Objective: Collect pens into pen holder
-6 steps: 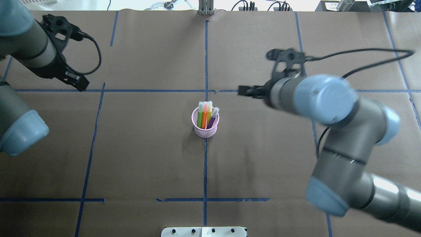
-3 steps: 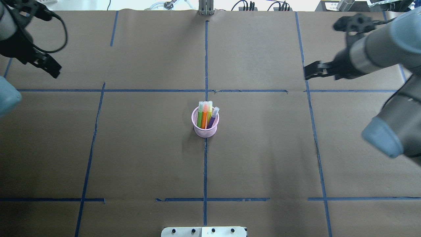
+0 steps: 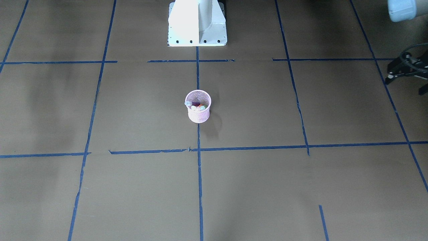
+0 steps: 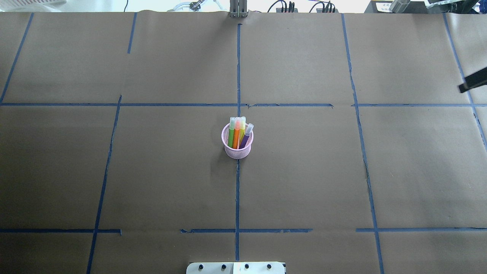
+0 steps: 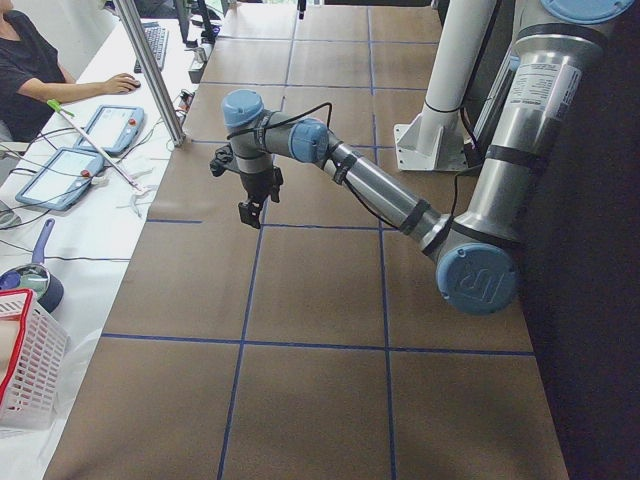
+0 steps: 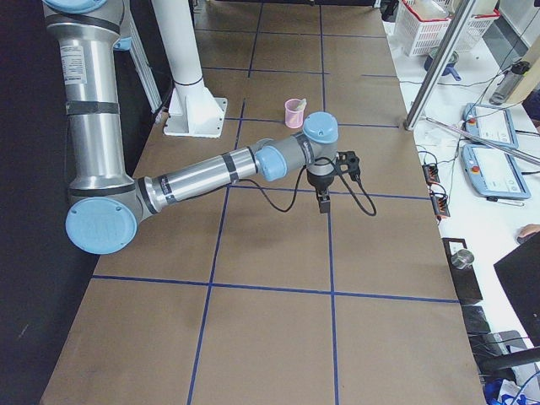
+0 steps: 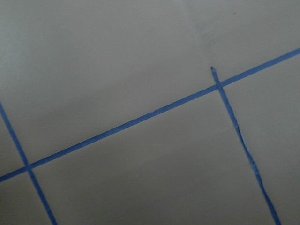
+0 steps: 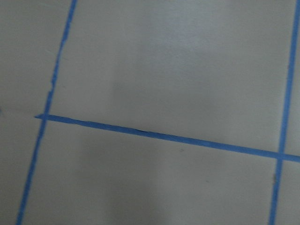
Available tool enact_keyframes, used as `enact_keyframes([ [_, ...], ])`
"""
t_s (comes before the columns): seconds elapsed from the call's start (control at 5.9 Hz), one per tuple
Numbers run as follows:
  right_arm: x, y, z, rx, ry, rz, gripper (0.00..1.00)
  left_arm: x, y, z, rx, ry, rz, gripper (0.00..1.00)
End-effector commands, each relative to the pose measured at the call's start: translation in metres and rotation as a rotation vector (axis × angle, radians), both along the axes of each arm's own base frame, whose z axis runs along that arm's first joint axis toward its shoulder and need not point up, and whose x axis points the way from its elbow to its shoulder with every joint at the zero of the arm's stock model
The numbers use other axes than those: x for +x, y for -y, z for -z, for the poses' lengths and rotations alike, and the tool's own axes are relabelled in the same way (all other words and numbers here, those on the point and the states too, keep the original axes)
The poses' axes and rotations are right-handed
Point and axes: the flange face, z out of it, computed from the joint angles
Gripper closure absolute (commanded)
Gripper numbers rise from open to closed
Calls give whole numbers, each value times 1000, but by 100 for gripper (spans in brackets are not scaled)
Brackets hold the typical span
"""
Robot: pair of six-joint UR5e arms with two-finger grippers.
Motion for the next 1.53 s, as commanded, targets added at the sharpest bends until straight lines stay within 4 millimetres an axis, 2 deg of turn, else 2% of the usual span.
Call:
enact_keyframes([
  [0.0,82,-11,-108,-6,-11,62,0,-52,-31,-76,-72,0,12,0],
  [0.17,100,-15,-136,-10,-16,77,0,-80,-38,-113,-133,-2,49,0],
  [0.34,113,-18,-133,-41,3,55,0,-107,-44,-152,-208,-6,101,0],
  [0.51,115,-22,-127,-44,16,51,0,-106,-76,-171,-237,3,101,0],
  [0.68,104,-19,-127,-58,4,74,0,-106,-76,-175,-242,4,105,0],
  [1.19,102,-24,-132,-65,-22,78,0,-103,-74,-174,-242,1,103,0],
  [1.36,103,-28,-131,-65,-22,78,0,-103,-75,-184,-259,2,101,0],
])
